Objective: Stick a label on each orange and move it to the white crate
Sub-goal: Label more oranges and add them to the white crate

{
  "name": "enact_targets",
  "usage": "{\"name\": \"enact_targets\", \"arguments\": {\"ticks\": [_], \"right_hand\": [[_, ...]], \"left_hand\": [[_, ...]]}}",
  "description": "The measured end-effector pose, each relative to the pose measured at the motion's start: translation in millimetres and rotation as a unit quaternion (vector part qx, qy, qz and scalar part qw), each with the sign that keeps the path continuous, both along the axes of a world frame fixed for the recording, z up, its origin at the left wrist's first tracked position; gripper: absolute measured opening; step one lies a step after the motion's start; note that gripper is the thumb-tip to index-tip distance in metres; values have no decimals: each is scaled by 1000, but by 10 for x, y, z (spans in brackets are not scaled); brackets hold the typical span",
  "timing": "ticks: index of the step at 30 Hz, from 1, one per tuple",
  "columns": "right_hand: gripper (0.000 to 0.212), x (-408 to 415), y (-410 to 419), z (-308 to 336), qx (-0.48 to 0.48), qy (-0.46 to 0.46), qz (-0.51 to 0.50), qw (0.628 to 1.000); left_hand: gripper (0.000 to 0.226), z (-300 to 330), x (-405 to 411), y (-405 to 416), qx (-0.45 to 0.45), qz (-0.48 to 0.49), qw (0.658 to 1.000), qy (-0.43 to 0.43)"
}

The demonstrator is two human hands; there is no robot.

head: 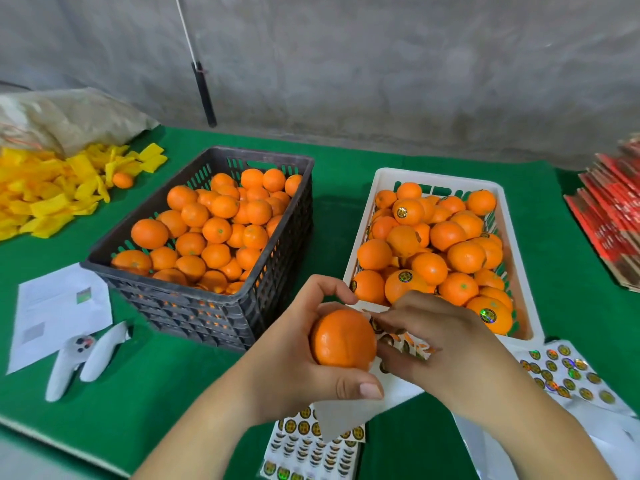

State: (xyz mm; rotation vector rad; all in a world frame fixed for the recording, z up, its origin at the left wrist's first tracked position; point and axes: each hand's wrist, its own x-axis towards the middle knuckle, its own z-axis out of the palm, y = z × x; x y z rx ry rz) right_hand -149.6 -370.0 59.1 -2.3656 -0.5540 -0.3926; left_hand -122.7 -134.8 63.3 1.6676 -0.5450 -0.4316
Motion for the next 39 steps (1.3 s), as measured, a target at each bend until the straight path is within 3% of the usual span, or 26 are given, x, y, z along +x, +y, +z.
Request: {"name": "enact_targets", "arguments": {"ticks": [8,11,16,19,23,27,31,34,37,39], "right_hand": [[24,18,0,-83,-5,-11,-22,1000],[33,36,4,-155,-26,-40,-45,998],[24,-10,65,-149,95,-133,-145,976],[23,-106,229,-222,82,-134,-68,985],[30,-165,151,-289,77,-79,-24,994],[77,-197,182,-390,-1,-35,-20,999],[70,-211,287,-431,43,-92,-59,993],[78,-253,282,-387,115,-98,-45,988],[82,-202,148,-311,169,-116,-43,978],[79,-73,-43,-328,179,-110,-70,975]], "left_hand": [[97,-16,-33,-21,58,-6,998,-24],[98,-55,-67,-44,85,-9,996,-39],[100,-116,-67,-63,63,21,998,-4],[99,-130,-46,-123,9,12,1000,7],[78,-205,-46,-192,-5,33,999,8],[77,-276,-69,-268,-63,91,991,81],[72,-240,-74,-351,-149,95,964,198],[48,-243,17,-369,-171,164,932,273],[28,-269,78,-359,-214,209,908,293],[29,-305,112,-343,-237,236,896,292]]}}
